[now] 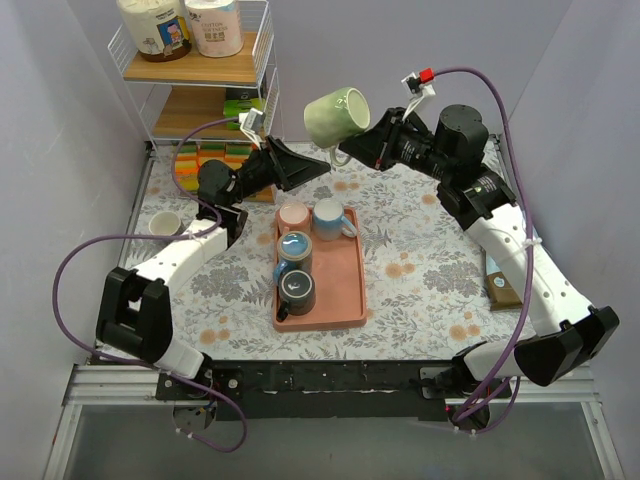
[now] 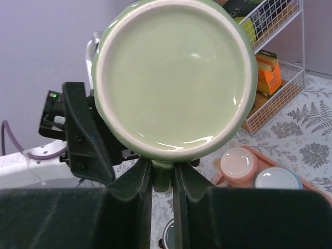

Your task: Turn the mug right side up

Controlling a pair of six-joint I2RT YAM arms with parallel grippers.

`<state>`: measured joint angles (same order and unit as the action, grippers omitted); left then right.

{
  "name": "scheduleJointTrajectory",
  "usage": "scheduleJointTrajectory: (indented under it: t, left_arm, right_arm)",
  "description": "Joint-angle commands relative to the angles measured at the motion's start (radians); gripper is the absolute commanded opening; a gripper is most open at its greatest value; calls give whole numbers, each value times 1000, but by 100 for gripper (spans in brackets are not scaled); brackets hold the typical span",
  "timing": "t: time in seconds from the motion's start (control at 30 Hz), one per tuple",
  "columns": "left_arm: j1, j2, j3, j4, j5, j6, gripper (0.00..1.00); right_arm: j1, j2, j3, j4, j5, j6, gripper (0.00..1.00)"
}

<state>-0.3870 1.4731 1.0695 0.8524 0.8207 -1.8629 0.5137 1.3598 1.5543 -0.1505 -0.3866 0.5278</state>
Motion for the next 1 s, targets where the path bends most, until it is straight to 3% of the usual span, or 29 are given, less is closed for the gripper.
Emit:
scheduleJointTrajectory:
  t: [0.0, 0.17, 0.33, 0.63, 0.97]
  left_arm:
    - [-12, 50, 43, 212, -72, -126, 89]
    - [-15, 137, 62, 385, -101, -260, 79]
    - [-32, 199, 116, 484, -84, -328, 75]
    - [-73, 135, 115, 329, -77, -193, 76]
    - [-75, 144, 130, 336, -106, -211, 46]
  right_arm:
    - [-6, -68, 18, 219, -44, 64, 1]
    - [-7, -74, 4, 226, -51, 80, 1]
    - [-6, -77, -10, 220, -48, 78, 1]
    - [-7, -80, -26, 218, -28, 60, 1]
    - [-6, -77, -69, 269, -60, 78, 1]
